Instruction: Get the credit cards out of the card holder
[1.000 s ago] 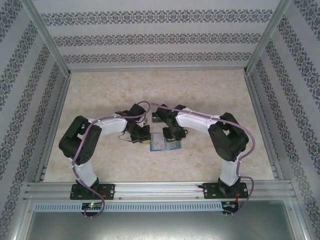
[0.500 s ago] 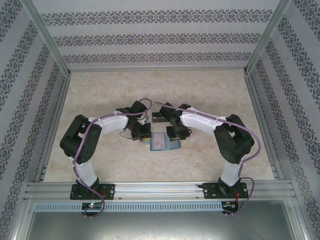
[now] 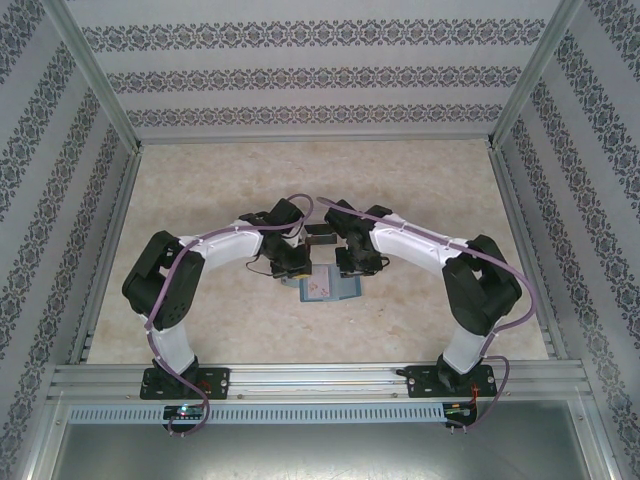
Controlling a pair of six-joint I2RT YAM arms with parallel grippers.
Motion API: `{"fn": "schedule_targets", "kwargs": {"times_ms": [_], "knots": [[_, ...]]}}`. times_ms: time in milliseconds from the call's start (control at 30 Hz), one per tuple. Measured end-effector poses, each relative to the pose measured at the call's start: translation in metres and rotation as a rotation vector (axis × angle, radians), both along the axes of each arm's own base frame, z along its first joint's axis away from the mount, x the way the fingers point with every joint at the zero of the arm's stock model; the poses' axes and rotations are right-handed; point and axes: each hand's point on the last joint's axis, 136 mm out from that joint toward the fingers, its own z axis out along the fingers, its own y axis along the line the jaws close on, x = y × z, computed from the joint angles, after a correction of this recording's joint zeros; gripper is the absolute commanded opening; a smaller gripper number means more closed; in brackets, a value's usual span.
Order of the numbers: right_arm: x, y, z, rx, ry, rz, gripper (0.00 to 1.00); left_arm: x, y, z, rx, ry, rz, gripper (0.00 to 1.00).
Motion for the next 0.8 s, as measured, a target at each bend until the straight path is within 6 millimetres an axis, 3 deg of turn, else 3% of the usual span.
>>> {"fn": "schedule_targets", "kwargs": {"times_ms": [467,800], "knots": [[-0.001,0.043,-0.006,0.332,0.051,-0.091,0.25,-0.007,-0.009,-0.009,0.007,0.020,-0.026,0.00],[0.009,0.066,-0.003,0.451,0.049,-0.100,0.24,-0.010,-0.010,-0.014,0.016,0.032,-0.031,0.00]]}}
